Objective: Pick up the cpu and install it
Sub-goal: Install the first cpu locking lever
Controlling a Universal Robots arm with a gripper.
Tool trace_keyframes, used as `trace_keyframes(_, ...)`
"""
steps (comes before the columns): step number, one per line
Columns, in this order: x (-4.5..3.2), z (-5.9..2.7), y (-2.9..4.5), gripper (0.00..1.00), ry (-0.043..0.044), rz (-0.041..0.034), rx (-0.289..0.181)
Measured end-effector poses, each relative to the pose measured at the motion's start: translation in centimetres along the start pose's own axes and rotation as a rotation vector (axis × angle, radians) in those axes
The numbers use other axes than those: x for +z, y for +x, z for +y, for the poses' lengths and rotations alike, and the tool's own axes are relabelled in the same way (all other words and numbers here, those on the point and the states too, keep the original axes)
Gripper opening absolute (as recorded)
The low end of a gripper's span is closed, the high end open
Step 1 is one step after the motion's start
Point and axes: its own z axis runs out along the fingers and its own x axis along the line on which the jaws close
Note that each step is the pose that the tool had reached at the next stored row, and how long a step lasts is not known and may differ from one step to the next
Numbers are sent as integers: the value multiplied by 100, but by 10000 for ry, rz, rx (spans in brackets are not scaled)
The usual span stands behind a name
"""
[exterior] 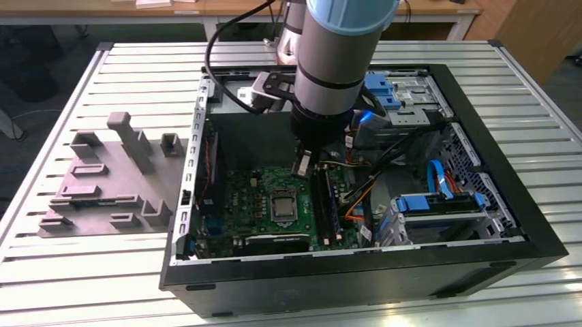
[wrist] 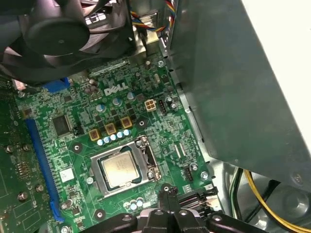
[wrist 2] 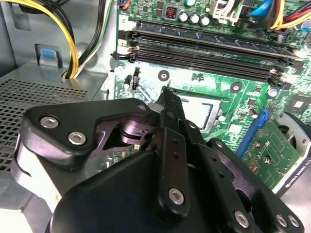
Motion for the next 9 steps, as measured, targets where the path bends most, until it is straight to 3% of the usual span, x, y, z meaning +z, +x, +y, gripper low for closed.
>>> trace_keyframes(9, -3, -24, 69, 11, 0, 0, -5)
